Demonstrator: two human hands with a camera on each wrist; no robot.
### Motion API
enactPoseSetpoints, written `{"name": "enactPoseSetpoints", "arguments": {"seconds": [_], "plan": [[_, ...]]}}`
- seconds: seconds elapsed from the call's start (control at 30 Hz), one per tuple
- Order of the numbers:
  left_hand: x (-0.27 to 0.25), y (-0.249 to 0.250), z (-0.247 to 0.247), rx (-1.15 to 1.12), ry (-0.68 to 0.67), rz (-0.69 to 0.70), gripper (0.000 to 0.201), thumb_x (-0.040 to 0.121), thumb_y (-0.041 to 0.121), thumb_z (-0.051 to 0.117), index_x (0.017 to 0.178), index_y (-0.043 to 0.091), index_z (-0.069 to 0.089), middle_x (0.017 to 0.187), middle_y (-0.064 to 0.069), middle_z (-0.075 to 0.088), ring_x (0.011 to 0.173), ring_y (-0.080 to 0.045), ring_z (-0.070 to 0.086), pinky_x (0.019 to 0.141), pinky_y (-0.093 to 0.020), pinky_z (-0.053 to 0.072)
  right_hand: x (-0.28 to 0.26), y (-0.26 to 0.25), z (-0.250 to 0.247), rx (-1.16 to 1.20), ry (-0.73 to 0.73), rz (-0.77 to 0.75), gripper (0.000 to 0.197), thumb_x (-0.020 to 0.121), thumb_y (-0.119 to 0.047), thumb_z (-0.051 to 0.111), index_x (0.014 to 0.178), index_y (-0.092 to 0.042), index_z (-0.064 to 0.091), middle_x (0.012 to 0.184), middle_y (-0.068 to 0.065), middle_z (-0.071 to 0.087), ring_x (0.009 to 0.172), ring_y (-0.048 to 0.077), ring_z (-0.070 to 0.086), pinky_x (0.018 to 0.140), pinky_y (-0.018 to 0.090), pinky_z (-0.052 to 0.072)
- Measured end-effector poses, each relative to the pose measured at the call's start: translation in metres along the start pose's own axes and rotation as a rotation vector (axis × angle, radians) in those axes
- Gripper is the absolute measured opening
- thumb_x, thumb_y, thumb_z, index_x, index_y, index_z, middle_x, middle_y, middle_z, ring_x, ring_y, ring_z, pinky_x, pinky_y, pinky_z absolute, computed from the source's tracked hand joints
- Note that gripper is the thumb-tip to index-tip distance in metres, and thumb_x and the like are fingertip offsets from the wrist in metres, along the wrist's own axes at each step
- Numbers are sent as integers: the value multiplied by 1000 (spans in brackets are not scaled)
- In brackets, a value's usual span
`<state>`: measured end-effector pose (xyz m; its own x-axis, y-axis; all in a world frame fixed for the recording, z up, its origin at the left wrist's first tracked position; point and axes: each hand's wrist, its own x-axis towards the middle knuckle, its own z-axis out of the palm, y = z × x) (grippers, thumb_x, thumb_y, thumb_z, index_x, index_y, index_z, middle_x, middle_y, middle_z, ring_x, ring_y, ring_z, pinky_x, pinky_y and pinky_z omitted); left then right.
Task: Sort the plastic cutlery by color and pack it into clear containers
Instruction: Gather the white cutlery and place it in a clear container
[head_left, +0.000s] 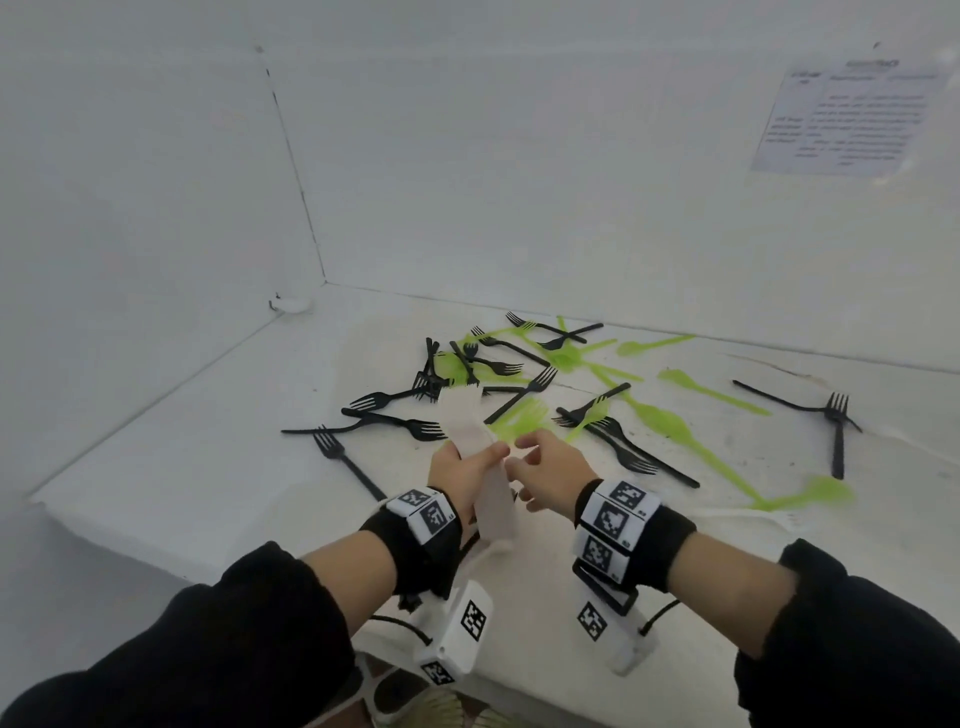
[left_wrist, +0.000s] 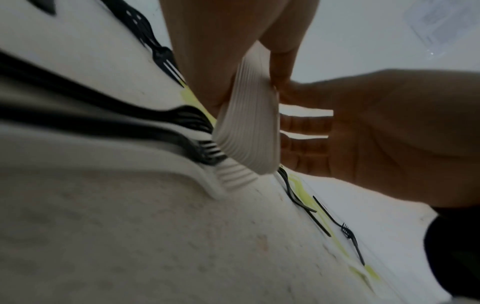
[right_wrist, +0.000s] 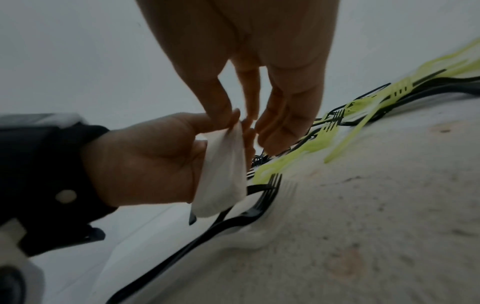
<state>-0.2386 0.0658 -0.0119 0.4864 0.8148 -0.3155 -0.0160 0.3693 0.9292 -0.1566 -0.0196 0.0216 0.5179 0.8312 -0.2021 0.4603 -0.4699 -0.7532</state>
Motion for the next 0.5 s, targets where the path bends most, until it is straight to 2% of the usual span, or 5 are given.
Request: {"name": "enactPoseSetpoints", "arguments": {"seconds": [0.1, 0.17, 0.27, 0.37, 0.5], "plan": [[4, 9, -22, 20, -3, 21, 18, 83, 2, 66, 96, 4, 54, 76, -9, 61, 48, -17, 63, 49, -27, 51, -8, -9, 13, -90, -73, 146, 14, 89, -19, 47, 79, -10, 50, 91, 15, 65, 61, 25, 61, 64, 35, 56], [7, 14, -36, 13, 7, 17, 18, 82, 1, 66, 95, 4, 54, 77, -9, 61, 46, -19, 64, 48, -29, 52, -16, -14, 23, -367, -204, 159, 30, 89, -27, 52, 67, -8, 51, 102, 18, 68, 85, 31, 66, 70, 35, 52], [7, 15, -54, 21, -9, -2, 20, 82, 1, 66, 97, 2, 53, 78, -11, 61, 48, -22, 64, 48, -32, 53, -20, -20, 40, -545, -197, 88, 30, 91, -33, 54, 98, -5, 63, 109, 14, 65, 107, 29, 61, 83, 31, 47], [4, 13, -61, 21, -37, -34, 19, 82, 0, 67, 95, 2, 53, 76, -13, 59, 47, -22, 62, 46, -31, 52, -5, -20, 44, -459, -111, 225, 39, 87, -29, 61, 116, -5, 50, 116, 13, 56, 115, 28, 56, 89, 31, 47], [-1, 11, -62, 40, -110, -38, 15, 82, 0, 66, 88, 4, 53, 66, -13, 58, 45, -22, 59, 45, -31, 52, 17, -14, 29, -243, 90, 377, 50, 87, -24, 62, 127, 0, 43, 111, 12, 54, 102, 30, 60, 89, 35, 51]]}}
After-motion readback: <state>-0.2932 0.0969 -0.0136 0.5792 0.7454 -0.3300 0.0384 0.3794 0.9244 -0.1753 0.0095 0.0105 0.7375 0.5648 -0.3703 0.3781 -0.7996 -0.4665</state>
